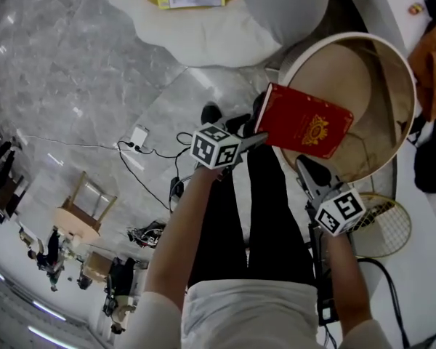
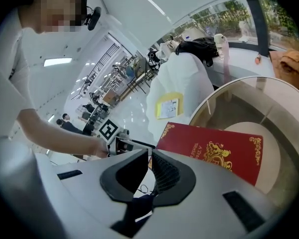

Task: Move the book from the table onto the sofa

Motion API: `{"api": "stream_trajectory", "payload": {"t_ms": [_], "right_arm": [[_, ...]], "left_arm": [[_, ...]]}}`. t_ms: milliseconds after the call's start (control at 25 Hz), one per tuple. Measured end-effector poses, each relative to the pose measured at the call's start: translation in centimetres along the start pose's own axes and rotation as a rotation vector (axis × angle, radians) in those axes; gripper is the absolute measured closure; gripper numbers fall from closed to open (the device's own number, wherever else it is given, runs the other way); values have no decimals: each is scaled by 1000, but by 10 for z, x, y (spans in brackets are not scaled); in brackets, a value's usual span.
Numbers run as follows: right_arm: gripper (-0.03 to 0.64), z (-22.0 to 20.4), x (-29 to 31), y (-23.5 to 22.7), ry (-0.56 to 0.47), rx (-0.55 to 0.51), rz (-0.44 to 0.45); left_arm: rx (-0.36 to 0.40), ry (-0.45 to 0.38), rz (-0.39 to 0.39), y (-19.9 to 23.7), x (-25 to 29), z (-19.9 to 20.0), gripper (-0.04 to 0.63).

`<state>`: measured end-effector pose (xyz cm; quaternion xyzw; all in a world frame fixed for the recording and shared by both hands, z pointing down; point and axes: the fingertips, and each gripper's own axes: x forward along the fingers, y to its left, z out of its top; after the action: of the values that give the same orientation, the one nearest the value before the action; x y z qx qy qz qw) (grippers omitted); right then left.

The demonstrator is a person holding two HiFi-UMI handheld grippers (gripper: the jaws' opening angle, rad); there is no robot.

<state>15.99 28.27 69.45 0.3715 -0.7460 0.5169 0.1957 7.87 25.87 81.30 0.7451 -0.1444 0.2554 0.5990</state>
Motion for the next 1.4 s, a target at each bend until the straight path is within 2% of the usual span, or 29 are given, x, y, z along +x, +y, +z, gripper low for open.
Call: {"api": "stream_trajectory", "payload": {"t_ms": [160,400,680,720,840,1000,1240,1400], "right_arm": [[574,1,9,-8,10,0,15],[574,7,15,-22,-2,16,28],[574,6,21,-33,-10,37,26],[574,5,21,-34,-11,39,28],[574,0,21,-35,-4,43,29],[574,1,20,-38,-9,47,33],[574,11,4,-38,-30,38,41],[574,19,-7,-41,-55,33,38]], "left_arm": [[-36,19,-60,5,16,-1,241],[-125,3,-152,11,35,3,193],[-201,64,-282,12,58,-18,173],[-211,68,-308,9,58,-19,191],[-256,57,-367,-1,57,-20,302],[-289,34,-372,-7,52,-22,324],[-258,5,-351,-28,40,-21,344],[-268,-1,-373,-41,33,-16,351]]}}
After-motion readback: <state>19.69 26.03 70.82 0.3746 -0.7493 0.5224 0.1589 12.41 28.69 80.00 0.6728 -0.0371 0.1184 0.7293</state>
